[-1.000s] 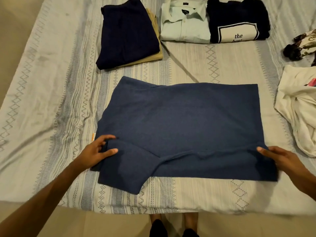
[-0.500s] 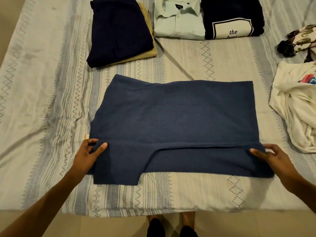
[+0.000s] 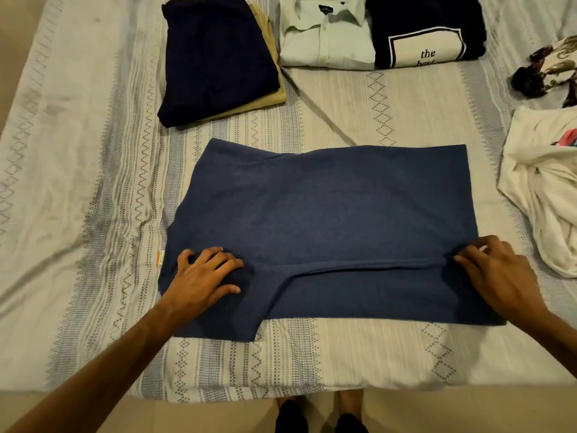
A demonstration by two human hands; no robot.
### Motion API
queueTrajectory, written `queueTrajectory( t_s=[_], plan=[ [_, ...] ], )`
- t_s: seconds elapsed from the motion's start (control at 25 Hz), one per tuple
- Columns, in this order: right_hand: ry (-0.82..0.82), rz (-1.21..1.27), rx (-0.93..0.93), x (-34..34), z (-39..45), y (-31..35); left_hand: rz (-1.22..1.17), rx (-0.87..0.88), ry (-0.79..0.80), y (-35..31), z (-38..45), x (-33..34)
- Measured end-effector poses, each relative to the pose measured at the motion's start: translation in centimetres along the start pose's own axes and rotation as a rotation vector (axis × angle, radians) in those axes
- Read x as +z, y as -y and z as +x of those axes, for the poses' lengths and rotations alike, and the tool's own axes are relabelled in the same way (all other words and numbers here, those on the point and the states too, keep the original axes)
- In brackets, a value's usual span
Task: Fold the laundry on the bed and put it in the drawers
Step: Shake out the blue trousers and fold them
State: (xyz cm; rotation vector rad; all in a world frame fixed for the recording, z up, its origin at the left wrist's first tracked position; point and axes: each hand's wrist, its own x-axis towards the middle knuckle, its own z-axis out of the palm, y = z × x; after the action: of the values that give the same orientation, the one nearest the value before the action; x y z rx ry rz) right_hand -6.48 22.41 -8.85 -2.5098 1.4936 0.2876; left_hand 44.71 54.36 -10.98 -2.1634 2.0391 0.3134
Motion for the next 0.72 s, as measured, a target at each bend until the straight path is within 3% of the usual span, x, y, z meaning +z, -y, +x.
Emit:
queueTrajectory(
  t_s=[0.12,0.28,0.4,0.6,0.72],
  plan=[
    [0.047,-0.082,-0.018,0.4,0.4,0.1,-0.015,0.008,-0.095,-0.4,0.8,-0.1],
    [0.090,-0.181,-0.019,0.1,0.7,0.2,-0.330,-0.068,-0.059,0.1,2.1,-1.5],
    [-0.006,-0.218,-0.043,-0.5,0.7,2.5,-0.440,-0.081,-0.035,0.9,2.8,-2.4],
    [-0.077,0.053,-0.628,0.9,-1.1,18.0,-0.419,-0.152,-0.063,1.7,1.6,-3.2],
    [-0.069,0.043,-0.730,4.1,-0.1,27.0,-0.361,-0.126,0.005,4.5,-1.1,-3.0]
  ],
)
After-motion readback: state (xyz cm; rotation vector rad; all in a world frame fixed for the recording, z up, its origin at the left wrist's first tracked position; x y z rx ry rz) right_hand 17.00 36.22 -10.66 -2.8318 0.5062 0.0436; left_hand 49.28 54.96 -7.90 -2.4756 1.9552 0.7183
